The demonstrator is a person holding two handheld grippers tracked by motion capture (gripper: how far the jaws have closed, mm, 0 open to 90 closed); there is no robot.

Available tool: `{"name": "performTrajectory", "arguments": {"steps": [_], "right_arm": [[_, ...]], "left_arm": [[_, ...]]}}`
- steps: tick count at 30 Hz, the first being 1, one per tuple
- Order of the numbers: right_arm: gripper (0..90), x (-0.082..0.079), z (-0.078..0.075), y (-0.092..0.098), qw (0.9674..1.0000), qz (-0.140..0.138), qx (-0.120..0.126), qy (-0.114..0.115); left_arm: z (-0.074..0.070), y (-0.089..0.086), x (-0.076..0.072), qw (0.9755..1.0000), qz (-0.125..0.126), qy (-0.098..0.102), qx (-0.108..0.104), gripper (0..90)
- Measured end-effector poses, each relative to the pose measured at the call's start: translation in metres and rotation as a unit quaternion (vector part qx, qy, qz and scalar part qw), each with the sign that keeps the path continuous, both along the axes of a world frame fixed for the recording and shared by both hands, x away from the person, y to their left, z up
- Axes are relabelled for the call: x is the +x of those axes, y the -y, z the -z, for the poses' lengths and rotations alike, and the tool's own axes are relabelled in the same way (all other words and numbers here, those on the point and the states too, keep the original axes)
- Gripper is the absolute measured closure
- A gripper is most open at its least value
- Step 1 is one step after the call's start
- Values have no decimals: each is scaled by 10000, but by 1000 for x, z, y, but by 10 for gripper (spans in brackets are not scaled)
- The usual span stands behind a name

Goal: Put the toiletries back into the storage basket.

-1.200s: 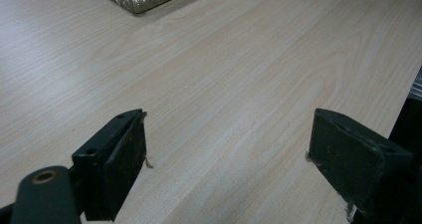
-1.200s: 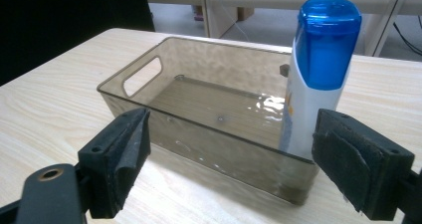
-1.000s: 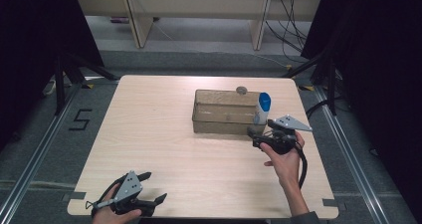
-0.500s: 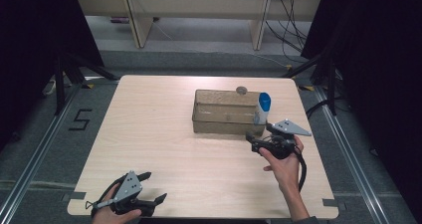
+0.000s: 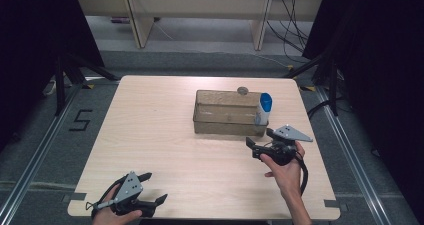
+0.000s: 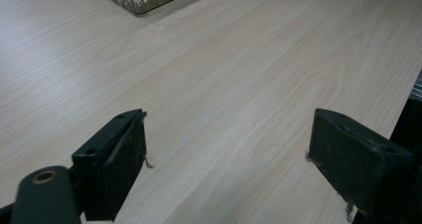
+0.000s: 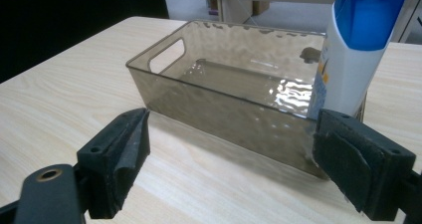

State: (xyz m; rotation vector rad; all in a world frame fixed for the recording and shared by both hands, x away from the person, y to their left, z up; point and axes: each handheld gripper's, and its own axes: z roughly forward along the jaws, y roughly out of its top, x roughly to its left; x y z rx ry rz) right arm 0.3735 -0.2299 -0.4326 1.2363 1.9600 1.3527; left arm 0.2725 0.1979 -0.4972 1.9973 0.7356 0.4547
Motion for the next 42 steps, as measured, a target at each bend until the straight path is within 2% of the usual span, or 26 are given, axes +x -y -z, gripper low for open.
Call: {"name": "performTrajectory", "arguments": {"steps": [1,2,4,5,7,10,11,12,14,15,16,18,19,20,21,24,26,28,29,33,34,36,37,40,41,42], "right_arm": [[160,-2,1,-2,9998,7,128,-124],[160,-1,1,-1,10000,-32,1,-8],[160,-4,1,-3,9999,-52,86,-105],[160,-4,2,-2,10000,-65,6,19],[161,-6,2,-3,9999,-82,61,-79],[161,-8,3,-4,9999,-121,40,-25],[161,-9,3,-4,9998,-112,34,-151],[161,-10,4,-5,9999,-106,82,-109],[160,-11,4,-5,9999,-161,14,-49],[161,-12,5,-7,9998,-120,128,-122],[161,-13,4,-5,9998,-168,38,-128],[157,-16,6,-7,9996,-185,134,-168],[155,-15,7,-6,9998,-216,0,-18],[154,-19,6,-7,9996,-205,89,-196],[154,-18,8,-6,9997,-251,61,-49],[154,-22,10,-7,9995,-254,127,-120],[154,-22,11,-7,9995,-294,69,-52],[155,-24,12,-7,9993,-326,153,-89],[154,-26,12,-7,9992,-347,144,-139],[155,-27,16,-7,9994,-331,96,-101],[155,-30,16,-7,9992,-345,115,-192],[155,-30,18,-7,9992,-381,84,-119],[155,-32,18,-7,9991,-352,116,-200],[155,-33,19,-6,9990,-418,49,-148],[155,-35,19,-7,9988,-422,136,-205],[155,-35,20,-7,9991,-409,97,-110]], "left_arm": [[0,0,0,10000,-21,19,-7,146],[0,1,0,10000,-29,16,-41,147],[0,0,0,10000,-30,25,-12,146],[0,0,0,10000,-25,23,-8,146],[0,0,0,10000,0,-4,0,146],[0,0,0,10000,-8,1,-7,146],[0,0,0,10000,-9,-2,-4,146],[0,0,0,10000,-38,18,0,147],[0,0,0,10000,-32,24,-6,147],[0,0,0,10000,-30,20,0,146],[0,0,0,10000,-8,-7,2,146],[0,0,0,10000,-10,-7,3,146],[0,0,0,10000,-18,6,-3,147],[0,0,0,10000,-35,23,-11,146],[0,0,0,10000,-36,28,-9,146],[0,0,0,10000,-7,0,0,146],[0,0,0,10000,-15,5,-4,147],[0,0,0,10000,-38,27,-2,146],[0,0,0,10000,-36,28,-11,146],[0,0,0,10000,-33,30,-5,146],[0,0,0,10000,-33,30,-2,146],[0,0,0,10000,-36,29,-11,146],[0,0,0,10000,-35,28,-16,146],[0,0,0,10000,-36,35,-10,146],[0,0,0,10000,-34,34,-4,147],[0,0,0,10000,-33,31,-3,146]]}}
